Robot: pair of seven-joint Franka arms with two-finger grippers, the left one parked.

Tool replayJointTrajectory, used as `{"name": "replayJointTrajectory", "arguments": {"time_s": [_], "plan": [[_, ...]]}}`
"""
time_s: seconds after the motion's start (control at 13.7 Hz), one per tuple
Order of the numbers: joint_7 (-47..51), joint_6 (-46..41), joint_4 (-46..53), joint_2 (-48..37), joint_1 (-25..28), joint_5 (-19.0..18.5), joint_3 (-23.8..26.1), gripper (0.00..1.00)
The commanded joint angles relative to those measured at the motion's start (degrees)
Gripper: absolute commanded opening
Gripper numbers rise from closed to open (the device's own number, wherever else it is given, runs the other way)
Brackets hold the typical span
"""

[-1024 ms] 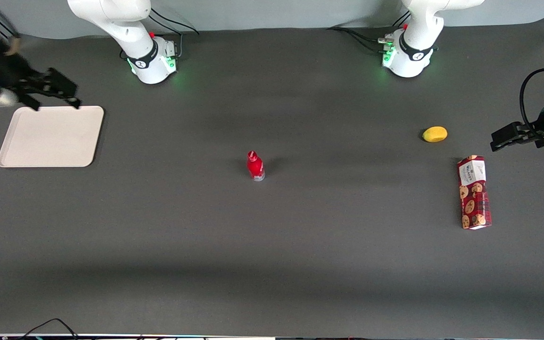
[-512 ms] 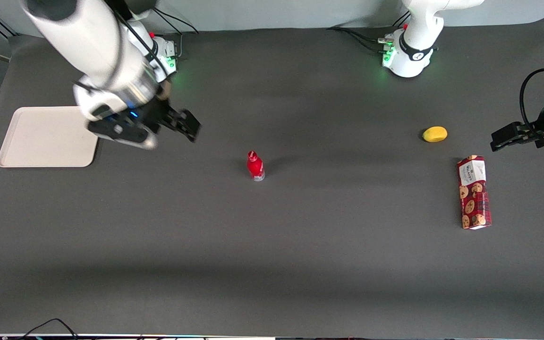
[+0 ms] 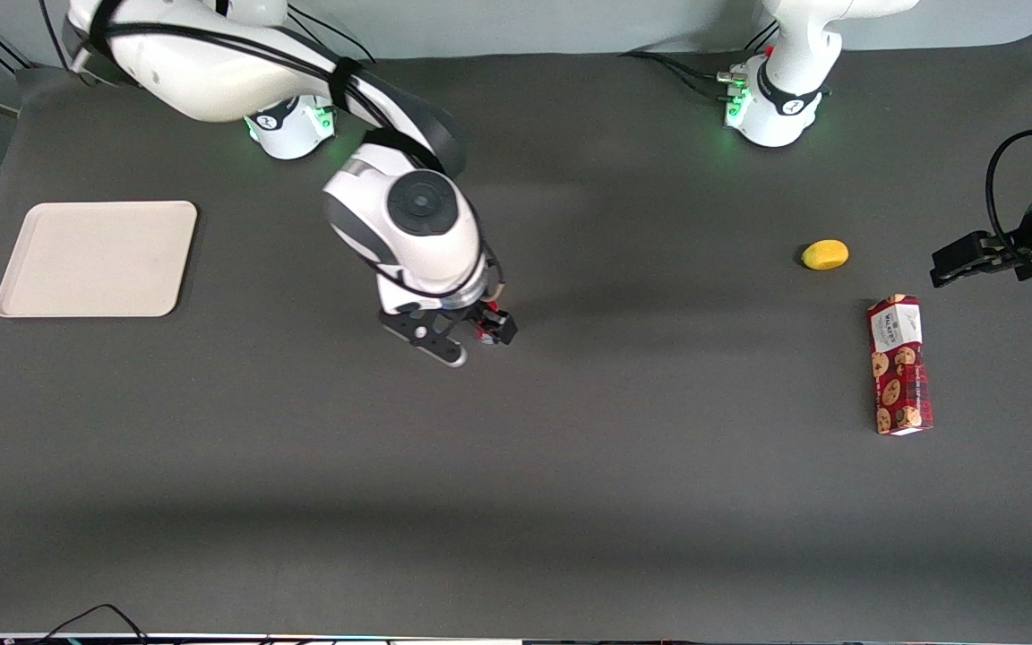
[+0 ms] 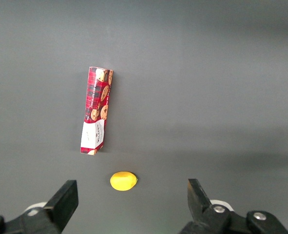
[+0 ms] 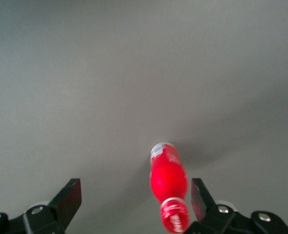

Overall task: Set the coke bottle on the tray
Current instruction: 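Lower the right gripper around the bottle and close on it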

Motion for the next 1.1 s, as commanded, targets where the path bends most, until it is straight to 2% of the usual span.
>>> {"name": "replayJointTrajectory", "arguments": {"time_s": [0.0, 0.22, 0.59, 1.02], "plan": [[5.2, 1.2, -3.3, -0.3, 0.4, -2.8, 1.2, 1.00], [7.1, 1.1, -8.2, -1.2, 0.0, -7.0, 3.3, 1.00], [4.8, 0.7, -9.4, -2.8, -0.6, -7.3, 3.4, 1.00], [2.3, -3.0, -4.4, -2.2, -0.5, -6.9, 3.5, 1.00]]}}
